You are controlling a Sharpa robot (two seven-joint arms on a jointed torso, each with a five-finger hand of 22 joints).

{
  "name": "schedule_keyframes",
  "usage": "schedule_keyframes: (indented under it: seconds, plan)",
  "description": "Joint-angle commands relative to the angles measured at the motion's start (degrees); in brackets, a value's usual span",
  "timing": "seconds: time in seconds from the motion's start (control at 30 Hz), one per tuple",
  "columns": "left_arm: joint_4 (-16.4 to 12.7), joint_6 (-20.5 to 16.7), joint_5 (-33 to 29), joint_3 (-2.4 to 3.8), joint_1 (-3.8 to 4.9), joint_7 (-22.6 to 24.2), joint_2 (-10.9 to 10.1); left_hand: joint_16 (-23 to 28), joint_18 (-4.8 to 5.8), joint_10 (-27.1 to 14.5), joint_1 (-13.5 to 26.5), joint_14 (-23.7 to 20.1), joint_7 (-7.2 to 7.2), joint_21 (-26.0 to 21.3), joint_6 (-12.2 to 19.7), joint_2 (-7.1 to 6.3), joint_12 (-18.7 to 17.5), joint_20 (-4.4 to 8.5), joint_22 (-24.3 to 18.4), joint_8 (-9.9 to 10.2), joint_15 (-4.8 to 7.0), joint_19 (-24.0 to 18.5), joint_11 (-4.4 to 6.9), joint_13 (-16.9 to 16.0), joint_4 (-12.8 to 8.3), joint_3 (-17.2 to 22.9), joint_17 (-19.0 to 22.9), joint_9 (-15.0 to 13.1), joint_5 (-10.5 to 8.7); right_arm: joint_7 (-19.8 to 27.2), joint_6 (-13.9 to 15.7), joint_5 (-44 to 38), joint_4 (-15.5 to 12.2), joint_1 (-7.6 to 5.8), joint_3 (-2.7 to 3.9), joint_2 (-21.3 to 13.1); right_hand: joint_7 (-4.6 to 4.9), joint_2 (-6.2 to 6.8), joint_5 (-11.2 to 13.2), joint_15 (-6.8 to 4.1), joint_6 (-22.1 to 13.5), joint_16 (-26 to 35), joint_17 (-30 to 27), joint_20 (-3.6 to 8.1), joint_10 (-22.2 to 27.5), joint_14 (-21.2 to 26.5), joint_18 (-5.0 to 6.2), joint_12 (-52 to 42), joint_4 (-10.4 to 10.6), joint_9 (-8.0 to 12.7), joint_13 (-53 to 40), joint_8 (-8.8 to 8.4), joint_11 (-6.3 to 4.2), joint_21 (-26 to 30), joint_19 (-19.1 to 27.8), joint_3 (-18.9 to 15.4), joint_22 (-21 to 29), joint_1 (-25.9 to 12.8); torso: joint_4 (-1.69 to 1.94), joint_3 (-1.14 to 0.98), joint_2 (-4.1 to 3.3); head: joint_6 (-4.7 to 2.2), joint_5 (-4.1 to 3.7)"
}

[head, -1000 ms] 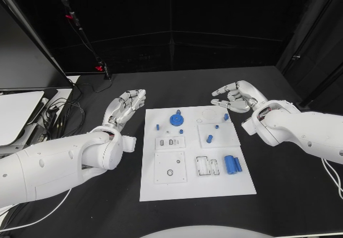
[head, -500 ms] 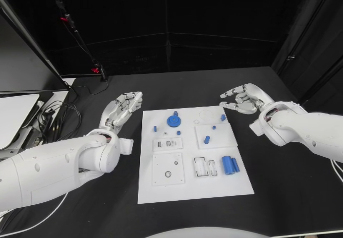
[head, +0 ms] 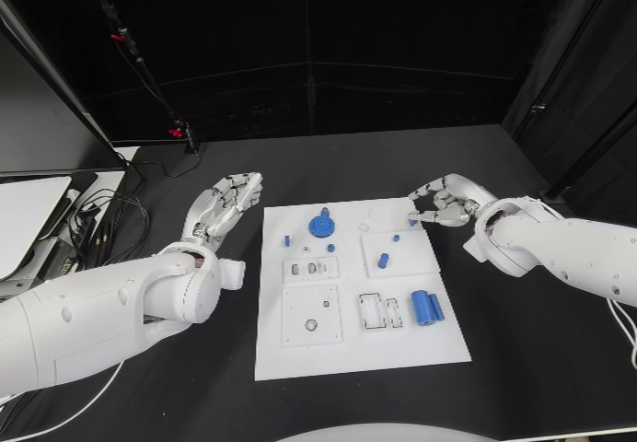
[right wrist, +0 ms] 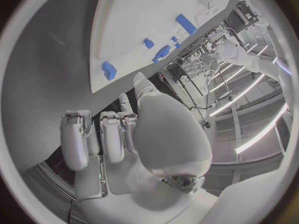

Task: Assemble the parts on the task board

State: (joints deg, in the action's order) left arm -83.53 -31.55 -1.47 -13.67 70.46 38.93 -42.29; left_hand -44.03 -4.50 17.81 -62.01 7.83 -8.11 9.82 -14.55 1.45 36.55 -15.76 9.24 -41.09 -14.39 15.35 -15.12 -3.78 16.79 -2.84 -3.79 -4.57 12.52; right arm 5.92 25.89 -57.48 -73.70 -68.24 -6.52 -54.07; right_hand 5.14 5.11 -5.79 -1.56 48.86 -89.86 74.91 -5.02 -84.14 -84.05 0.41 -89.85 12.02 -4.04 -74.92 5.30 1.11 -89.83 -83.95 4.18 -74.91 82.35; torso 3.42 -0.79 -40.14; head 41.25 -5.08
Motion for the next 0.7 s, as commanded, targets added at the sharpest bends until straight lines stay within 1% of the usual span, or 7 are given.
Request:
schedule_keyframes:
  seconds: [0.03,0.17,0.3,0.4,0.7]
  plan:
    - [-0.06,0.55,0.38,0.06,0.06,15.54,-0.04,-0.16,-0.89,0.27,-0.1,0.17,-8.95,0.34,-0.47,0.52,0.25,-0.3,0.03,-0.26,-0.31,-0.02,-0.13,0.07,-0.06,-0.09,0.08,0.05,0.2,-2.92,-2.09,-3.56,0.77,0.1,0.09,0.54,-0.24,-0.21,0.29,-0.49,-0.25,-0.14,15.09,0.43,-5.86,-5.95,-0.41,-0.15,-0.36,0.0,-15.08,-0.07,-0.49,-0.17,-6.05,-0.08,-15.09,0.82,-0.08,0.0,-0.04,0.1,0.07]
    - [-0.07,0.55,0.38,0.06,0.05,15.52,-0.08,-0.16,-0.89,0.27,-0.1,0.17,-8.95,0.34,-0.47,0.52,0.25,-0.3,0.03,-0.26,-0.31,-0.02,-0.13,0.07,-0.06,-0.09,0.08,0.05,0.2,-3.72,-2.51,-4.74,1.5,0.29,0.09,1.04,-0.32,-0.28,0.3,-0.58,-0.19,-0.14,15.09,0.54,-5.86,-5.95,-0.41,-0.15,-0.48,-0.02,-15.08,-0.05,-0.57,-0.17,-6.05,0.09,-15.09,1.27,0.07,-0.03,-0.06,0.11,-0.01]
    - [-0.07,0.54,0.38,0.06,0.03,15.51,-0.11,-0.16,-0.89,0.27,-0.1,0.17,-8.95,0.34,-0.47,0.52,0.25,-0.3,0.03,-0.26,-0.31,-0.02,-0.13,0.07,-0.06,-0.09,0.08,0.05,0.2,-4.47,-2.92,-5.49,1.91,0.36,0.09,1.29,-0.32,-0.28,0.3,-0.58,-0.19,-0.14,15.09,0.54,-5.86,-5.95,-0.41,-0.15,-0.48,-0.02,-15.08,-0.05,-0.57,-0.17,-6.05,0.09,-15.09,1.27,0.0,0.0,0.0,0.23,0.01]
    - [-0.09,0.54,0.38,0.06,0.02,15.51,-0.14,-0.16,-0.89,0.27,-0.1,0.17,-8.95,0.34,-0.47,0.52,0.25,-0.3,0.03,-0.26,-0.31,-0.02,-0.13,0.07,-0.06,-0.09,0.08,0.05,0.2,-5.26,-2.92,-5.73,2.09,0.39,0.09,1.39,-0.34,-0.29,0.31,-0.59,-0.19,-0.14,15.09,0.55,-5.86,-5.95,-0.41,-0.15,-0.49,-0.02,-15.08,-0.05,-0.59,-0.17,-6.05,0.11,-15.09,1.32,0.02,0.0,-0.03,0.26,0.0]
    - [-0.17,0.61,0.38,0.06,0.0,15.5,-0.23,-0.16,-0.89,0.27,-0.1,0.17,-8.95,0.34,-0.47,0.52,0.25,-0.3,0.03,-0.26,-0.31,-0.02,-0.13,0.07,-0.06,-0.09,0.08,0.05,0.2,-6.47,-2.87,-5.94,2.71,0.42,0.09,1.91,-0.27,-0.85,0.08,-0.7,0.04,-0.14,15.09,0.7,-5.86,-5.95,-0.41,-0.15,-0.49,-0.06,-15.08,0.03,-0.62,-0.17,-6.05,0.47,-15.09,1.75,0.01,0.03,-0.02,0.33,-0.05]
